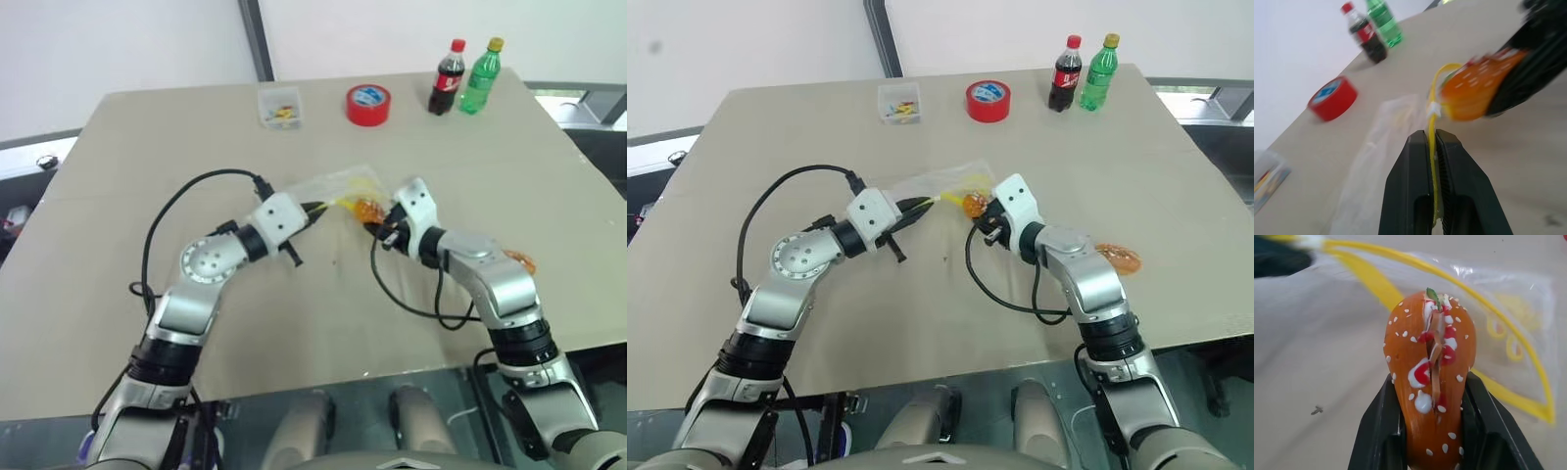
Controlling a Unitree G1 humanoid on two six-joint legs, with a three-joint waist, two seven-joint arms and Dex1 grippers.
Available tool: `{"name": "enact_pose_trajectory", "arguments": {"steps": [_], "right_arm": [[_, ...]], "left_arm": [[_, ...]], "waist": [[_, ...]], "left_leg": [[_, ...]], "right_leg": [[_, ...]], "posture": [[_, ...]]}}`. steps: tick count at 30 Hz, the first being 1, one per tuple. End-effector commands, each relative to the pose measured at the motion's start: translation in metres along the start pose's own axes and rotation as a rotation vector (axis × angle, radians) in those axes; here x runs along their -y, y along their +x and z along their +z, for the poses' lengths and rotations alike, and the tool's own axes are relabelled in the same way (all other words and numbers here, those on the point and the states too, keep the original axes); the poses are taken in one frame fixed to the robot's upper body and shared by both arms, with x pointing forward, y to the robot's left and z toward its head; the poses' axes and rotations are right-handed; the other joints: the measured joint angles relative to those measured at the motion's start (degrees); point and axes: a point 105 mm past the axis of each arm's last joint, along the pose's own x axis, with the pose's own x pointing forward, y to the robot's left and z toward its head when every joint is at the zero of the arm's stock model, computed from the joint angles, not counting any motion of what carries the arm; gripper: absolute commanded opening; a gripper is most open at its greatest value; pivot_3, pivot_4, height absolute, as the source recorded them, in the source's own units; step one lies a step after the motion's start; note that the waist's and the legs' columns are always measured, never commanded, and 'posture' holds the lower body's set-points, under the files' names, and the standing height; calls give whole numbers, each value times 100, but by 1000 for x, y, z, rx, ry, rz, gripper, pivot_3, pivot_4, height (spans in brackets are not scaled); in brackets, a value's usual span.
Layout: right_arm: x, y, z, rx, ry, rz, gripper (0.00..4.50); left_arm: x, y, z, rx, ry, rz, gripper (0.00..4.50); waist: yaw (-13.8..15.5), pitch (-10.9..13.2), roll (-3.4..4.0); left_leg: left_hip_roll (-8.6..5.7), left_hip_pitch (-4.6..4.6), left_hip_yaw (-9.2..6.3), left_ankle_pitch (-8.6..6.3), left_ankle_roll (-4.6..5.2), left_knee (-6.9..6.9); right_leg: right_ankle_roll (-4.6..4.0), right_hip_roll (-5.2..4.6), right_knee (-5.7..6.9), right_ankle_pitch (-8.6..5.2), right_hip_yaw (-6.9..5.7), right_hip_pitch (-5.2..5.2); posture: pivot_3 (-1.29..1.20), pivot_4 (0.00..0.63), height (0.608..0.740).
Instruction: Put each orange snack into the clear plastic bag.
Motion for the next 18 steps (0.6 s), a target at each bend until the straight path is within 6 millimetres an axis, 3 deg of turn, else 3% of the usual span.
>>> {"name": "enact_pose_trajectory", "arguments": {"steps": [1,5,10,18], "right_arm": [[-1,6,19,67,23,27,1044],[-3,11,19,72,106,67,1044],[-8,19,26,149,417,157,1044],[6,-5,28,212,546,183,1044]], "left_arm": [[24,-13,3,20,70,-139,0],[31,-19,-3,8,77,-187,0],[23,-19,-4,-2,6,-152,0],[2,-22,-13,-38,-53,-87,0]], "waist": [[-25,-1,2],[23,-1,2],[21,-1,2],[9,-1,3]], "left_leg": [[1,3,0,0,0,-3],[4,3,-2,0,0,-6],[1,3,-4,0,0,-4],[1,2,-6,0,1,-4]], "right_leg": [[0,1,2,0,0,-1],[-2,5,1,0,-1,-1],[-2,1,1,1,-2,1],[-2,2,1,1,-4,1]], "posture": [[0,150,740],[0,150,740],[0,150,740],[0,150,740]]}}
